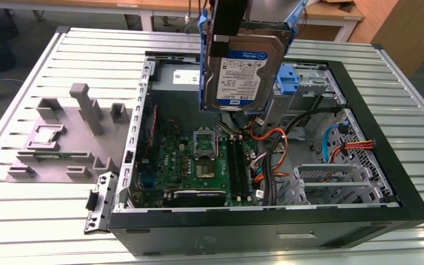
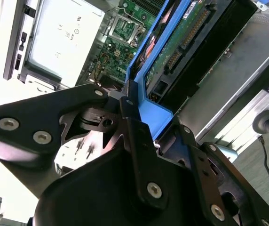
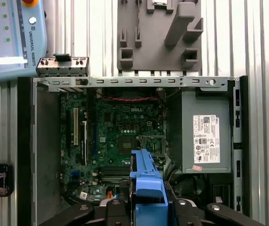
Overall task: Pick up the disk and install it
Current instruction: 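Insert the disk into the insertion slot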
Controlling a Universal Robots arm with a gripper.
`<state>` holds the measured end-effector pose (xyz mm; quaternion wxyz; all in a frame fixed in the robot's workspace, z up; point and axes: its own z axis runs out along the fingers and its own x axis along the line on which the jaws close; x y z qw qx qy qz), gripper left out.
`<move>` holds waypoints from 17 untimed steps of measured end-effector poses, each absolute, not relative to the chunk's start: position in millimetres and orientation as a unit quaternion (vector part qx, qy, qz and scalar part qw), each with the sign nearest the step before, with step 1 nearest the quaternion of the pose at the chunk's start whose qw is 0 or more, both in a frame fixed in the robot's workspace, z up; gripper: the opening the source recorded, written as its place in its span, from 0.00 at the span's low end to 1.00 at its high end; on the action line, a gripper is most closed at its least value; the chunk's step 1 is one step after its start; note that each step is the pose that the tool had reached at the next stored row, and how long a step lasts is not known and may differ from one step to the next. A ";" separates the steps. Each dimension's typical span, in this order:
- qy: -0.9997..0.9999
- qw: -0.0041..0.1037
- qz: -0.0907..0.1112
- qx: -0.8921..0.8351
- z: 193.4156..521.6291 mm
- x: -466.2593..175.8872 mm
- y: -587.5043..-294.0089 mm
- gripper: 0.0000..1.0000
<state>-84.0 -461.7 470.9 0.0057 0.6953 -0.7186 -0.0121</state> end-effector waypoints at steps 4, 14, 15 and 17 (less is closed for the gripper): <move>-0.719 0.006 -0.012 0.695 470.9 -84.0 -465.2 0.37; -0.719 0.006 -0.011 0.695 470.9 -84.0 -475.4 0.37; -0.719 0.006 -0.011 0.695 470.9 -84.0 -476.4 0.37; -0.719 0.006 -0.011 0.695 470.8 -84.0 -478.5 0.37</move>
